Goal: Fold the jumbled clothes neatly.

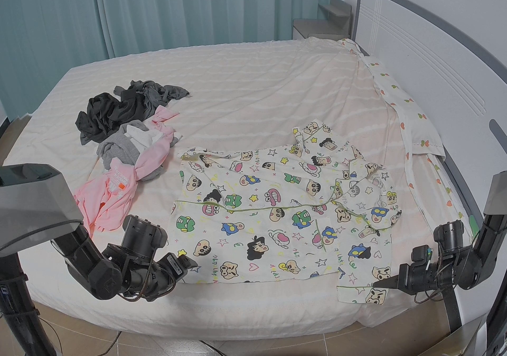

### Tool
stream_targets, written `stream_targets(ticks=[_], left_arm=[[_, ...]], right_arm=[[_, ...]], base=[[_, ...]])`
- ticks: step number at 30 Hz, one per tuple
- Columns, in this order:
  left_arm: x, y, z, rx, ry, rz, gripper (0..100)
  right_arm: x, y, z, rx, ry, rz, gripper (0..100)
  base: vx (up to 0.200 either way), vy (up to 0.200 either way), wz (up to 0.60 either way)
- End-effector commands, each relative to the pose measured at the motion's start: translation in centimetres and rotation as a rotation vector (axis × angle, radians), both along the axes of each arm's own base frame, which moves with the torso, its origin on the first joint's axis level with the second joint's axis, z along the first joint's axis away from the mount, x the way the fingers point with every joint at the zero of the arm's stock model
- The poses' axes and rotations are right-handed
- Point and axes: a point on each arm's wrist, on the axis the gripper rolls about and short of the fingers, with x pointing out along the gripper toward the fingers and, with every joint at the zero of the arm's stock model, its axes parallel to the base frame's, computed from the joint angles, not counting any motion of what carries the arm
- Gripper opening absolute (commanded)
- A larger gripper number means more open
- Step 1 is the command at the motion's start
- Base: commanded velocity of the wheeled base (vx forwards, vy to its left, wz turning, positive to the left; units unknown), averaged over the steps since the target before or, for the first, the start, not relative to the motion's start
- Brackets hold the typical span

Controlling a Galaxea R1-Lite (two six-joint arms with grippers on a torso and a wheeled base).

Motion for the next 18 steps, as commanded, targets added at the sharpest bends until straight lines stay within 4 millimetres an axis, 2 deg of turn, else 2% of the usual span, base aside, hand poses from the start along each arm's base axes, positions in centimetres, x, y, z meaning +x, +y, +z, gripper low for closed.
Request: stream_targets(ticks=[1, 9, 18], left_arm=[[-0.2, -0.4, -1.0, 0.016, 0.034, -0.014, 100], [0.2, -1.0, -2.0, 0.065, 0.035, -0.008, 100], [1.1, -1.3, -2.1, 0.099, 0.002, -0.02, 100]], right_arm=[[-0.4, 0.0, -0.5, 0.002, 0.02, 0.001, 0], [-0.6, 0.0, -0.7, 0.002, 0.007, -0.001, 0], [-0.7, 0.0, -0.7, 0.003, 0.008, 0.0, 0]], base=[[0.0, 0.0, 0.0], [0.0, 0.0, 0.0], [0.0, 0.0, 0.0]])
